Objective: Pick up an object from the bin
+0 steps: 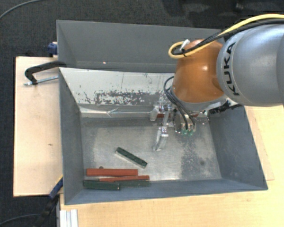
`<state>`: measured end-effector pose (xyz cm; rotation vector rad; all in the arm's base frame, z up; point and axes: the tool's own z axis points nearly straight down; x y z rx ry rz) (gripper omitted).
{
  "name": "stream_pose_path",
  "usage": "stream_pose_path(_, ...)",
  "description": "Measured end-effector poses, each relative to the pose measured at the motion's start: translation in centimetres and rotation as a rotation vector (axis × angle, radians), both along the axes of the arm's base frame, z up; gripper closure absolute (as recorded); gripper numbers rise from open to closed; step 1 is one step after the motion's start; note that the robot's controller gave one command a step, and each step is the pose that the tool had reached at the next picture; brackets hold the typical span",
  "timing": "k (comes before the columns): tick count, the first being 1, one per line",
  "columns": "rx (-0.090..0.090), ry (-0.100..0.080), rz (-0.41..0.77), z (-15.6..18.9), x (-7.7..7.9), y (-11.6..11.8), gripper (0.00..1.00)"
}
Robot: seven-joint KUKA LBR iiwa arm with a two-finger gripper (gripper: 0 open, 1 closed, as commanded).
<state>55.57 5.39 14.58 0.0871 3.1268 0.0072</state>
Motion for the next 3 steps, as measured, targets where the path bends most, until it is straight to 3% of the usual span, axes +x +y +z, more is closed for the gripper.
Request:
stream_pose_path(1, -0.004, 0.015, 0.215, -7.7, -3.4, 8.7, 0.00)
stream_pose_path(2, -0.004, 0.012, 0.210, -7.5, -3.3, 8.5, 1.00)
stream_pose_path(3, -0.002, -0.001, 0.236, 10.8, -3.6, 11.6, 1.00)
